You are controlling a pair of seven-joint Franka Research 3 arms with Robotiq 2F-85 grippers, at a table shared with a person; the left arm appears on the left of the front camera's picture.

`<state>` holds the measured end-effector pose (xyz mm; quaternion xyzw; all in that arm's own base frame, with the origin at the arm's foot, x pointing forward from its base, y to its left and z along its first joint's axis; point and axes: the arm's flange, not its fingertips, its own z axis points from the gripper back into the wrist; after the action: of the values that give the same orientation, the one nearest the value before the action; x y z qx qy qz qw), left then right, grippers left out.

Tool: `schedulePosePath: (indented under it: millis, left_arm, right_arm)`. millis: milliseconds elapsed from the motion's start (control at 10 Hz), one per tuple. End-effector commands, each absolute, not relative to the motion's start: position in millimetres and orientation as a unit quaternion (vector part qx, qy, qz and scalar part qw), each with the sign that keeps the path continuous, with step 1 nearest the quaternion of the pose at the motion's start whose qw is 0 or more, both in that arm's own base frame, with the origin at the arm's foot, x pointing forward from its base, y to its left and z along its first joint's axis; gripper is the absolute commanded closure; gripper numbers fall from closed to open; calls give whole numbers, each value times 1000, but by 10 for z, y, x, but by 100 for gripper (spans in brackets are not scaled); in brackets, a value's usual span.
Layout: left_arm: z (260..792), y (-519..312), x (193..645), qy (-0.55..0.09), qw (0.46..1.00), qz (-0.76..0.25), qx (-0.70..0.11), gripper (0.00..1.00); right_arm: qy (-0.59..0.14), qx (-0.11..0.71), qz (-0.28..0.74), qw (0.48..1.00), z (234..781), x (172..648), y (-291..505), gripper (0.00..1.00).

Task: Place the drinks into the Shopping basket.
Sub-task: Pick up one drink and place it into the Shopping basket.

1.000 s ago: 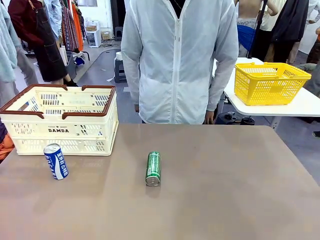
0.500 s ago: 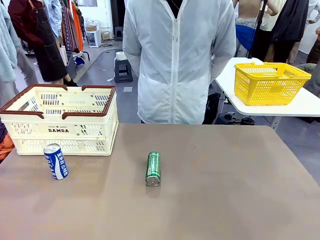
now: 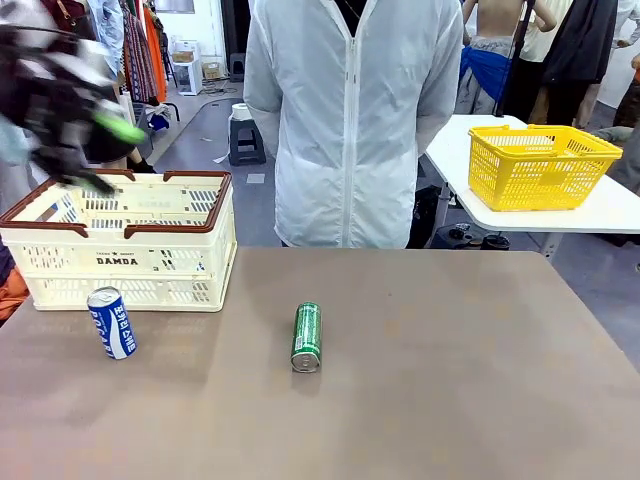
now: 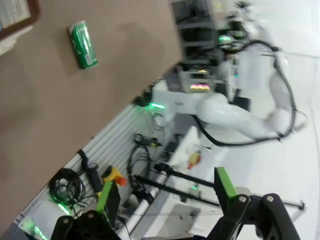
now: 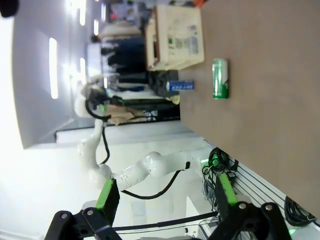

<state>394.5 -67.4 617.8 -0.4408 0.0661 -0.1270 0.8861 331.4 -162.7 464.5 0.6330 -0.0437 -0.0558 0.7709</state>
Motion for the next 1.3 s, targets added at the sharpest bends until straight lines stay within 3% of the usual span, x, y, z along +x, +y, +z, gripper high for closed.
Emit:
schedulePosePath:
  millis: [0, 200, 400, 500, 600, 700, 1200]
  left_arm:
    - [5745, -1555, 4017, 73, 923, -126, -356, 0]
    - [5178, -2376, 4070, 10, 964, -81, -254, 0]
    - [4778, -2667, 4153, -51, 983, -67, -160, 0]
    - [4742, -2708, 4089, -39, 984, -95, -144, 0]
    - [4877, -2695, 3992, -13, 973, -153, -173, 0]
    - [4688, -2782, 4085, -49, 976, -113, -178, 0]
    - [4512, -2885, 4059, -22, 980, -116, -161, 0]
  right_arm:
    - [-36, 632, -60, 772, 4697, 3311, -1658, 0]
    - [-36, 632, -60, 772, 4697, 3311, -1658, 0]
    - [-36, 632, -60, 772, 4697, 3311, -1658, 0]
    - [-36, 632, -60, 772, 4697, 3311, -1658, 0]
    - [-36, 632, -60, 772, 4697, 3311, -1658, 0]
    - [-36, 632, -60, 772, 4697, 3311, -1658, 0]
    - [-36, 632, -60, 772, 4697, 3311, -1658, 0]
